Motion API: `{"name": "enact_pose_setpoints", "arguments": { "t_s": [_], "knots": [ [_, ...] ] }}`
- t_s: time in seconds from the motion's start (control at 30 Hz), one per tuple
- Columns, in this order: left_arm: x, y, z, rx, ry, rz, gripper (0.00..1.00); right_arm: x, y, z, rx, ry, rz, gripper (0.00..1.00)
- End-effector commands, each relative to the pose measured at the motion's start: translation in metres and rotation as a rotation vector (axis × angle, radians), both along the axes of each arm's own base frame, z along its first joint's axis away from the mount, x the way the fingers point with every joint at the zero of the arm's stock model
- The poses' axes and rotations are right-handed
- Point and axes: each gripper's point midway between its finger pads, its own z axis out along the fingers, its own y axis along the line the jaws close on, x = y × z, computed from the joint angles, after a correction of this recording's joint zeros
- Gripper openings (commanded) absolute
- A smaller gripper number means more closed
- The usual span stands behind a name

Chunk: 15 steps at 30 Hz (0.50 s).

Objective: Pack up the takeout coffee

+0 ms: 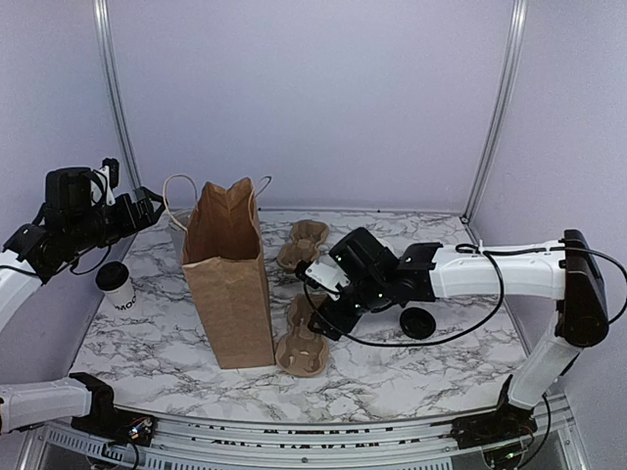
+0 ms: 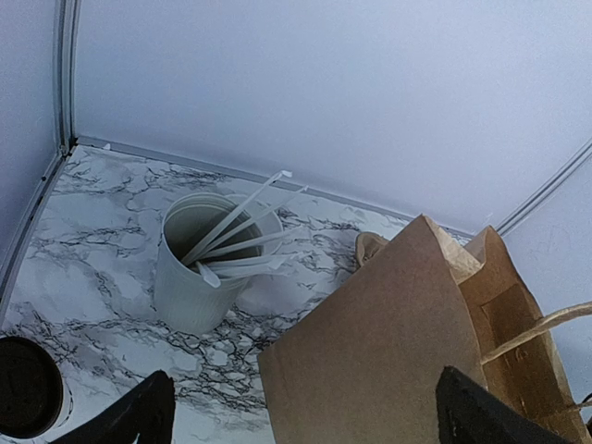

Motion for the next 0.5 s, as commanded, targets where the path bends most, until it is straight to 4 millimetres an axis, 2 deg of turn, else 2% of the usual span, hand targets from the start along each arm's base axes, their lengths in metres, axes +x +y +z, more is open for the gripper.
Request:
{"name": "enact_pose_setpoints", "arguments": {
  "t_s": [0.0, 0.27, 0.47],
  "knots": [
    [-0.004, 0.004, 0.011, 0.004, -0.035, 0.01, 0.99, 0.021, 0.023, 0.006, 0.0, -0.11, 0.134, 0.78],
    [-0.011, 0.008, 0.016, -0.004, -0.046, 0.023, 0.99, 0.035, 0.047, -0.019, -0.037, -0.11, 0.219, 0.77],
    [-0.014, 0.01, 0.018, 0.005, -0.048, 0.029, 0.99, 0.033, 0.051, -0.044, -0.068, -0.062, 0.242, 0.76]
  ]
}}
